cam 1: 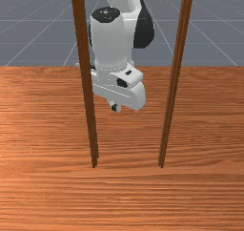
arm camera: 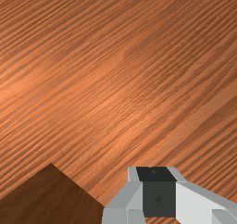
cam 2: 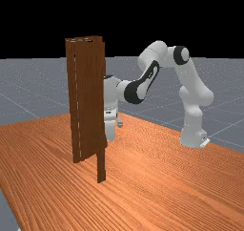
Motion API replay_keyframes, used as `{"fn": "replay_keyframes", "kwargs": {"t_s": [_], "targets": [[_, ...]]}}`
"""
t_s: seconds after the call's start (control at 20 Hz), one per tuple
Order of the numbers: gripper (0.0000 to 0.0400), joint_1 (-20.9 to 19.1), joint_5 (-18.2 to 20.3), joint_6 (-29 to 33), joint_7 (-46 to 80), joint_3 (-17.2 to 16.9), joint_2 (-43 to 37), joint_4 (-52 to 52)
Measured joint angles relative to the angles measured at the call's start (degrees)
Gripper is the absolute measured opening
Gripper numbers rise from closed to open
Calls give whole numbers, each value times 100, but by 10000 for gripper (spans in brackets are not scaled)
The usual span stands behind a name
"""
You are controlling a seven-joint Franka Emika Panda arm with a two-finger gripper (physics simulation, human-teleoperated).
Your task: Open the door
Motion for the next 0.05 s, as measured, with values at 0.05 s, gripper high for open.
{"fn": "replay_keyframes", "kwargs": {"t_s": [0.05], "targets": [[0, -168, 3, -48, -276, -50, 39, 76]]}}
